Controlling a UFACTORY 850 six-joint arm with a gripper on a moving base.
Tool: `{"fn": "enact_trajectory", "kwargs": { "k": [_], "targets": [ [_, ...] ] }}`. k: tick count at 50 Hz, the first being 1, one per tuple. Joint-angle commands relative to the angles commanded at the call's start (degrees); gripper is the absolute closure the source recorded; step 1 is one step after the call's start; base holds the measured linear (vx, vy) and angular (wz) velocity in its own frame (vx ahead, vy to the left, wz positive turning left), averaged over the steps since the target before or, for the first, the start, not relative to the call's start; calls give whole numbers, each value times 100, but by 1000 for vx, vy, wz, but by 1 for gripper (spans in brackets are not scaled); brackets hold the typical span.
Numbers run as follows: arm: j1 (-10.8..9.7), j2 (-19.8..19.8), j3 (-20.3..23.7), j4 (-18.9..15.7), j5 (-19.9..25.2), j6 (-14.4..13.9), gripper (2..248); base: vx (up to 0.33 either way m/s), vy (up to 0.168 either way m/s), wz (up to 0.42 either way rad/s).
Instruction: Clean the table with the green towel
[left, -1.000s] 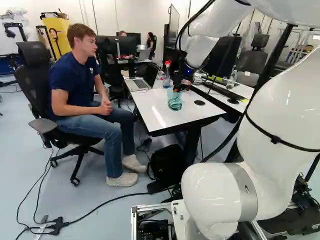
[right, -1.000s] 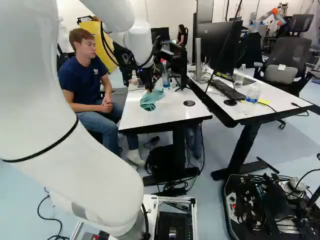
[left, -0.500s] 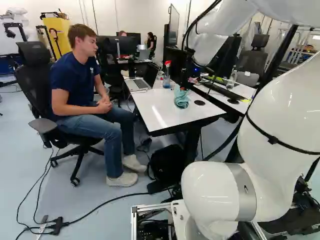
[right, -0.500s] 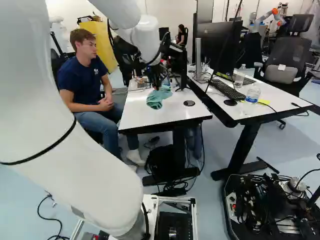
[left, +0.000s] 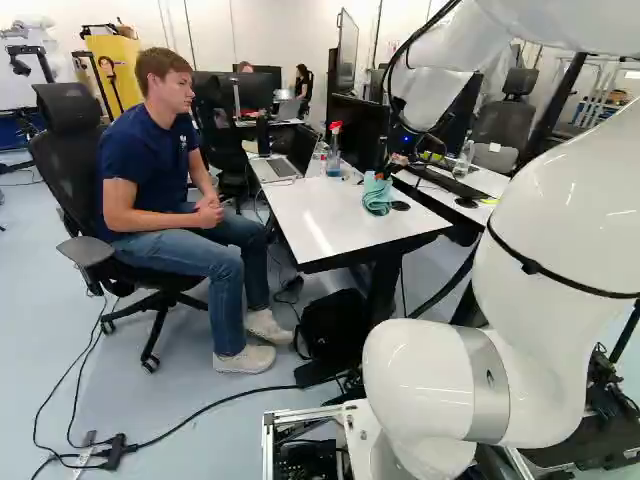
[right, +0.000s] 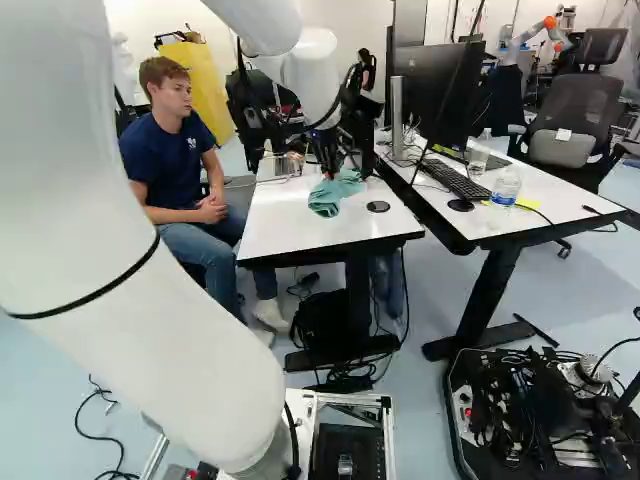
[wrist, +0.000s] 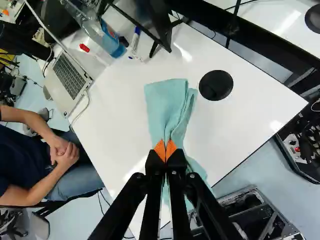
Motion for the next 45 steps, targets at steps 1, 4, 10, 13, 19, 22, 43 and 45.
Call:
{"fn": "enact_trajectory", "kwargs": {
  "k": [1, 4, 10, 13, 19, 22, 43, 45],
  "targets": [
    [-18, -16, -16, 0, 0, 0, 229, 0, 0, 0],
    [-70, -67, -67, 0, 0, 0, 229, 0, 0, 0],
    [-172, -175, -177, 0, 0, 0, 229, 0, 0, 0],
    [-221, -232, -235, 0, 0, 0, 229, 0, 0, 0],
    [-318, -346, -353, 0, 0, 0, 229, 0, 0, 0],
    [-365, -403, -413, 0, 0, 0, 229, 0, 0, 0],
    [-641, -834, -874, 0, 0, 0, 229, 0, 0, 0],
    [-662, -865, -908, 0, 0, 0, 229, 0, 0, 0]
  ]
}}
